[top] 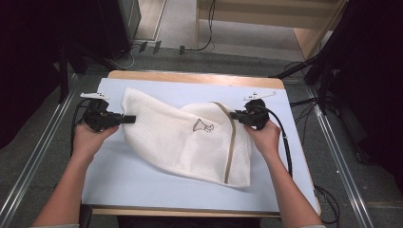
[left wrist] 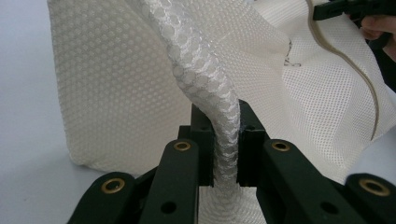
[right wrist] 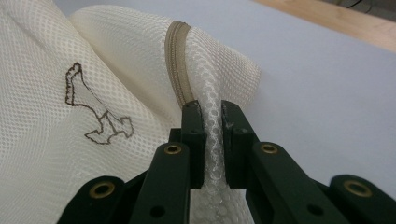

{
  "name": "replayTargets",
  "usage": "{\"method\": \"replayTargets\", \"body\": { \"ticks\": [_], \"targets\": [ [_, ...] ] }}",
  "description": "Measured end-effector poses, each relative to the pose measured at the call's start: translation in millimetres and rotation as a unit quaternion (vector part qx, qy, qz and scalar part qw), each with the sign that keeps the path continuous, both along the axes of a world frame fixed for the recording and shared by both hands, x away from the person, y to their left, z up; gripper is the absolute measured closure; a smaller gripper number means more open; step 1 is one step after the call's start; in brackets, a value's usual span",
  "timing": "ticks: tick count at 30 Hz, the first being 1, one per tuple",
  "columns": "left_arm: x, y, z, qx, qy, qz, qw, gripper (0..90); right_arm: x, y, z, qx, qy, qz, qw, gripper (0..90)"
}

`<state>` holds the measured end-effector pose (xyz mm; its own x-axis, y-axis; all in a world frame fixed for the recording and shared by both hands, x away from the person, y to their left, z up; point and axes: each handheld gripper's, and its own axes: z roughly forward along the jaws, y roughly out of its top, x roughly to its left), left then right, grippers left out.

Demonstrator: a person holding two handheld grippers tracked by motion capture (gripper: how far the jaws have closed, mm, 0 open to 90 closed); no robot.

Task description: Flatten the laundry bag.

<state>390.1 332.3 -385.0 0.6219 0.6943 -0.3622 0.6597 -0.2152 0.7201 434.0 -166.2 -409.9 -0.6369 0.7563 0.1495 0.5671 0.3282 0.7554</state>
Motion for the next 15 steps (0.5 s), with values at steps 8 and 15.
{"method": "replayTargets", "body": {
  "ticks": [8,15],
  "targets": [
    [3.5,5.4,1.6,-0.015,0.005,0.008,0.9998,83.0,-15.4,-27.3,14.5,0.024,-0.028,-0.026,0.999,83.2],
    [13.4,-0.5,-4.8,-0.016,0.025,0.004,0.9995,82.9,-27.6,-53.9,18.0,0.051,-0.03,-0.059,0.9965,83.2]
  ]
}}
